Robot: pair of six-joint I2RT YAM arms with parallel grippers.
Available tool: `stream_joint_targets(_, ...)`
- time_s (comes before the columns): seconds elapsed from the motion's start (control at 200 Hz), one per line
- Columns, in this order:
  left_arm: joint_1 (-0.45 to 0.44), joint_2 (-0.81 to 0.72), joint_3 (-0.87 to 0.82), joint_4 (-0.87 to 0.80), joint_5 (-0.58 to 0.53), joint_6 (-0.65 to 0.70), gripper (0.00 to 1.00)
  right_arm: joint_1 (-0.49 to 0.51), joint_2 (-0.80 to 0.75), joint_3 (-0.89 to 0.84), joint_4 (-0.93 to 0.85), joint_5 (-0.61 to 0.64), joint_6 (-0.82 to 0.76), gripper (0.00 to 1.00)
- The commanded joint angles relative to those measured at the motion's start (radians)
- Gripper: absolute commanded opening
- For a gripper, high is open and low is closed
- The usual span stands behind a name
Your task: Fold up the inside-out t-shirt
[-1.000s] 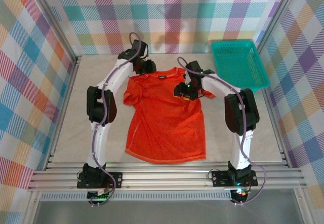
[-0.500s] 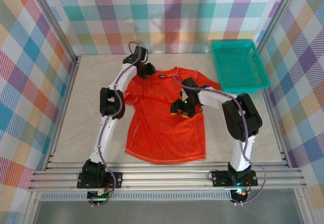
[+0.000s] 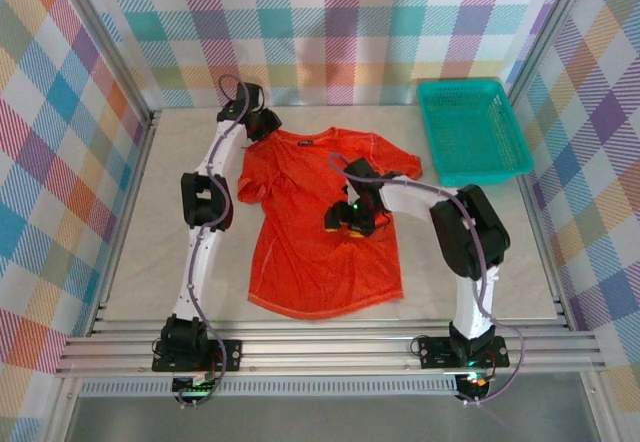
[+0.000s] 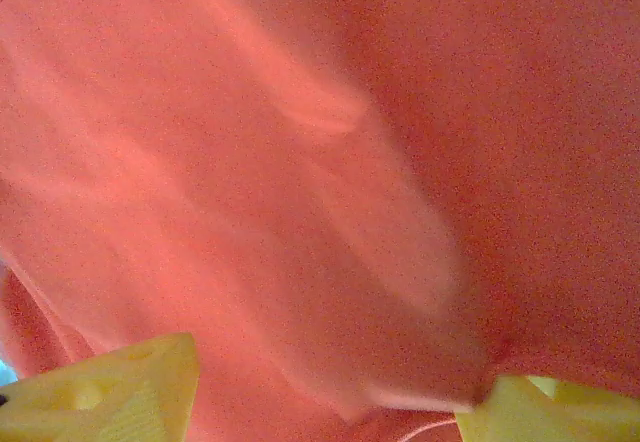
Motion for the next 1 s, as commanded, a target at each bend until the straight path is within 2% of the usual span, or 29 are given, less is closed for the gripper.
stream_joint_targets(0.0, -0.018, -0.27, -0.087, -0.143, -0.157, 0.182, 0.36, -0.054, 0.123, 0.114, -0.009, 0.092, -0.07, 0.67)
stream_joint_targets(0.1, -0.058, -0.505, -0.358, -0.159, -0.211, 0.251, 0.36, -0.068, 0.135, 0.235, -0.089, 0.073, -0.11, 0.68)
stream_joint_targets(0.21, -0.166, -0.779, -0.744, -0.1, -0.218, 0.266, 0.35, -0.067, 0.028, 0.22, -0.126, 0.049, -0.115, 0.68)
stream_joint_targets(0.295, -0.288, -0.979, -1.06, 0.006, -0.209, 0.242, 0.34, -0.068, -0.121, 0.129, -0.153, 0.049, -0.101, 0.67)
stream_joint_targets(0.345, -0.344, -1.075, -1.232, 0.096, -0.155, 0.213, 0.33, -0.068, -0.204, 0.058, -0.155, 0.045, -0.086, 0.65)
stream_joint_targets(0.5, -0.43, -1.252, -1.585, 0.297, -0.058, 0.079, 0.31, -0.043, -0.469, -0.237, -0.119, 0.047, -0.022, 0.47)
stream_joint_targets(0.595, -0.435, -1.249, -1.685, 0.376, 0.0, 0.009, 0.31, -0.038, -0.553, -0.359, -0.102, 0.081, 0.008, 0.47)
stream_joint_targets(0.74, -0.468, -1.154, -1.691, 0.404, 0.058, -0.04, 0.29, -0.038, -0.555, -0.437, -0.036, 0.091, 0.037, 0.48)
stream_joint_targets(0.865, -0.48, -1.099, -1.709, 0.445, 0.035, -0.077, 0.28, -0.038, -0.494, -0.453, 0.051, 0.046, 0.063, 0.48)
stream_joint_targets(0.995, -0.464, -1.041, -1.711, 0.332, -0.063, -0.066, 0.26, -0.042, -0.406, -0.476, 0.079, 0.073, 0.064, 0.47)
